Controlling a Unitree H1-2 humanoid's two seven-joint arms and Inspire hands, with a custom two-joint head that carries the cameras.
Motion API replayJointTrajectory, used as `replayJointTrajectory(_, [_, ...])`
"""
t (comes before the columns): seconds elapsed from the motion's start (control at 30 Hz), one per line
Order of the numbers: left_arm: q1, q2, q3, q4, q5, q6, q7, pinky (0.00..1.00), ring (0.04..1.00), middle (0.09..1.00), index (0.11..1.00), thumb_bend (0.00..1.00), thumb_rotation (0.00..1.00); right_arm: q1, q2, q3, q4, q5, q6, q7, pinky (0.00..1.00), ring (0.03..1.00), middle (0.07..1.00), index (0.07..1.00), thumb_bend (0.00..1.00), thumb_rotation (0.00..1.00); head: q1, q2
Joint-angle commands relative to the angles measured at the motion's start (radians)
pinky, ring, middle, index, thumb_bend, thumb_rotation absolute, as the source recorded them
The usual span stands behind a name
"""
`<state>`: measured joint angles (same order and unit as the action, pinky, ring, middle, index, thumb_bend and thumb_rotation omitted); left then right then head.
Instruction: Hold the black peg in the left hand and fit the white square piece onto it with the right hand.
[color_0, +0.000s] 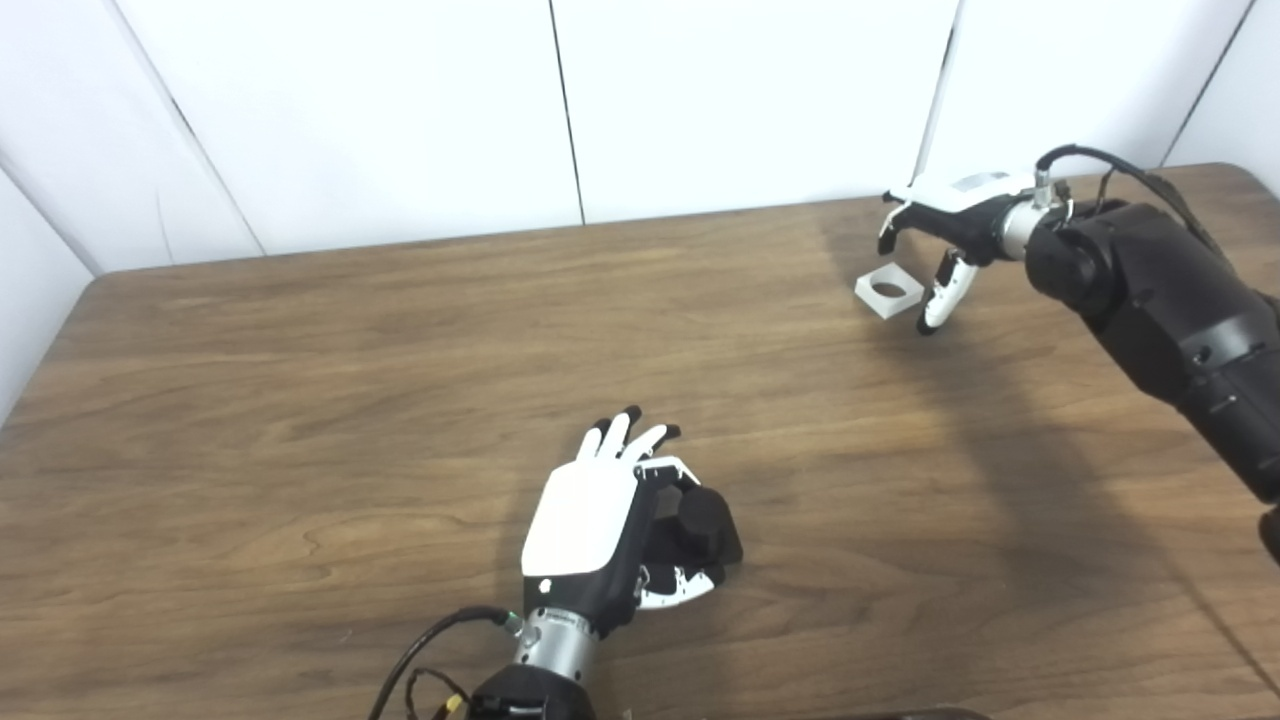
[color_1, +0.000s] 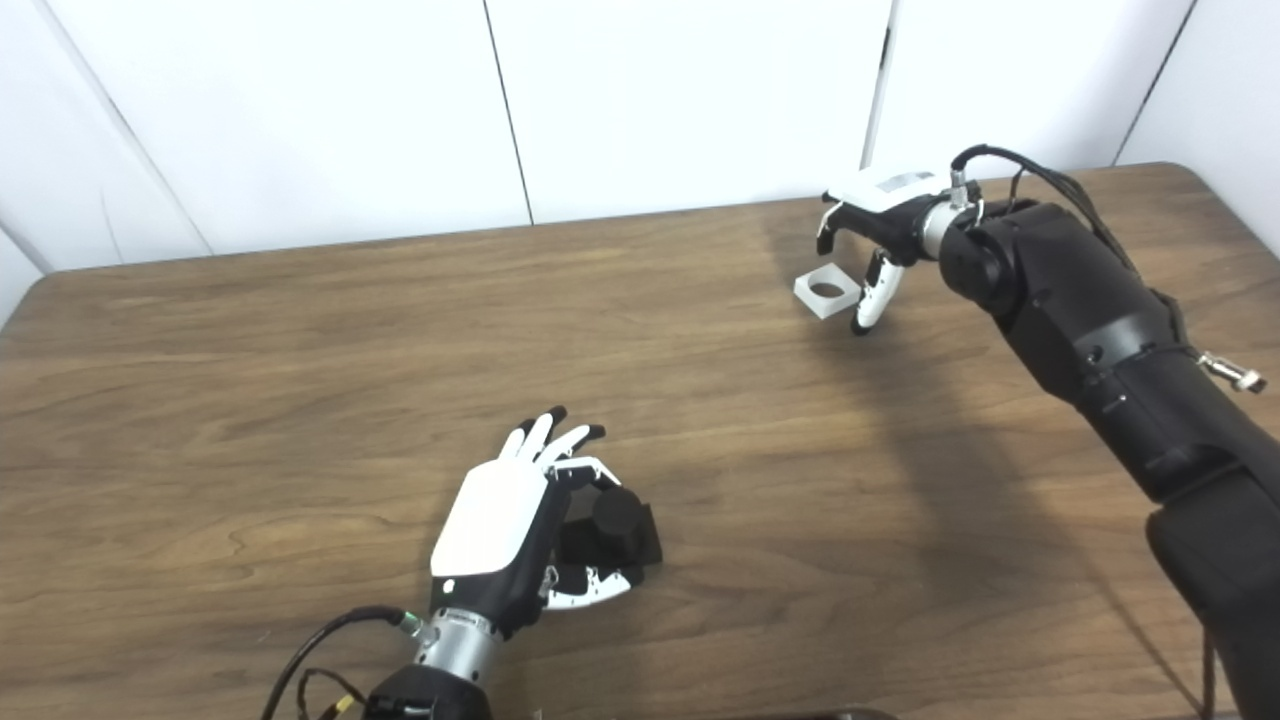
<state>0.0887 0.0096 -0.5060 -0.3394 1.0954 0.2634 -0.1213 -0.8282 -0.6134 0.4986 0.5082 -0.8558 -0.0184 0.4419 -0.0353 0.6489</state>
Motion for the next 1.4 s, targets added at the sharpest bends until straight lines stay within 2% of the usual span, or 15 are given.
replayJointTrajectory(0.0, [0.013,-0.014,0.0,0.022,0.009,0.014,-0.011,1.0,0.999,0.892,0.487,0.52,0.08,-0.08,-0.012,-0.007,0.005,-0.01,-0.024,-0.017,1.0,1.0,0.99,0.764,0.84,0.23,-0.001,0.001])
replayJointTrajectory(0.83, [0.016,-0.028,-0.001,0.029,0.008,0.015,-0.004,1.0,1.0,0.895,0.488,0.52,0.08,-0.118,0.018,0.008,0.044,-0.035,-0.055,-0.022,1.0,1.0,0.993,0.765,0.83,0.25,0.004,0.0])
replayJointTrajectory(1.37, [0.021,-0.032,-0.003,0.023,0.019,0.018,0.0,1.0,0.998,0.892,0.488,0.52,0.08,-0.125,0.022,0.04,0.054,-0.056,-0.087,-0.017,1.0,1.0,0.989,0.763,0.84,0.23,0.008,-0.001])
